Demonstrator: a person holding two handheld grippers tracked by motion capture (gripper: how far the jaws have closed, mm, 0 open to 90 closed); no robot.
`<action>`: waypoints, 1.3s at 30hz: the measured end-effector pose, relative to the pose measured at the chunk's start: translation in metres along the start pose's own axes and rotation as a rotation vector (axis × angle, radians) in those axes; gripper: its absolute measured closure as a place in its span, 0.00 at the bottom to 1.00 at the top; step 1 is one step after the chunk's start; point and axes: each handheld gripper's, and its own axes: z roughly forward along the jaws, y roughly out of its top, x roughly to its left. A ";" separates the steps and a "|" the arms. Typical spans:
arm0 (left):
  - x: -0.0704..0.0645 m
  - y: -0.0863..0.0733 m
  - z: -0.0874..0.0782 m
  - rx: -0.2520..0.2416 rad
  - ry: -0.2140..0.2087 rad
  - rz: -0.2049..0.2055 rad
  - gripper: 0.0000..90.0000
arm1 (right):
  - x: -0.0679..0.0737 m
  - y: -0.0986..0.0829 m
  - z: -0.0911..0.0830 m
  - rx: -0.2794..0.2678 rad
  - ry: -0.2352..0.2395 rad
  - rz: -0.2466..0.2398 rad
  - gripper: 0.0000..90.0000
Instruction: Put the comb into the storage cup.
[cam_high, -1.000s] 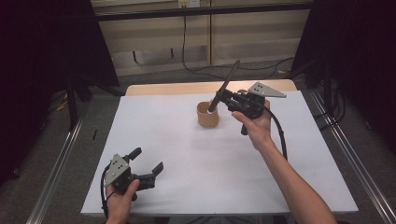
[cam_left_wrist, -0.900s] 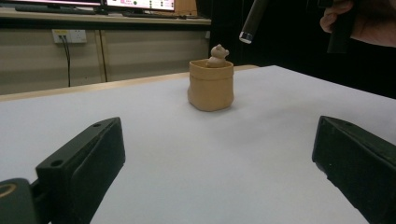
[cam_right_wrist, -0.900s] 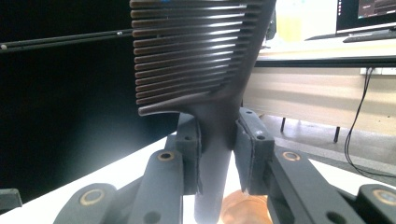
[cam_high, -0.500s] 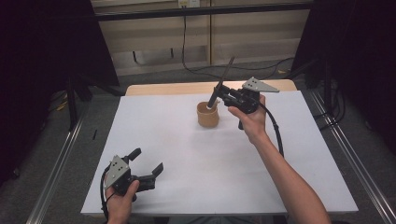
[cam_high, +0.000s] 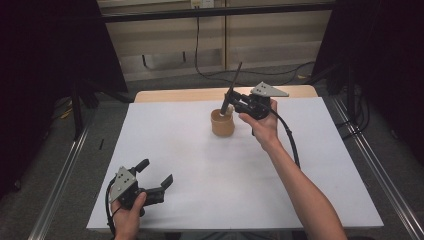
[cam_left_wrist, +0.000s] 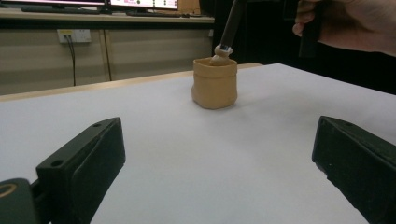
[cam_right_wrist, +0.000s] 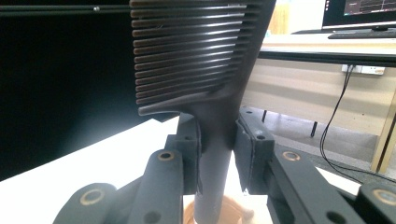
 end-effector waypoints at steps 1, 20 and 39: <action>0.000 0.000 0.000 0.000 0.004 0.003 0.03 | 0.000 -0.001 0.001 -0.001 0.000 0.001 0.81; 0.001 -0.003 -0.006 0.021 0.011 -0.004 0.03 | -0.006 -0.017 0.009 0.052 -0.002 -0.013 0.81; 0.005 -0.004 -0.005 0.028 0.001 -0.017 0.03 | -0.007 -0.043 0.012 0.085 -0.015 0.022 0.81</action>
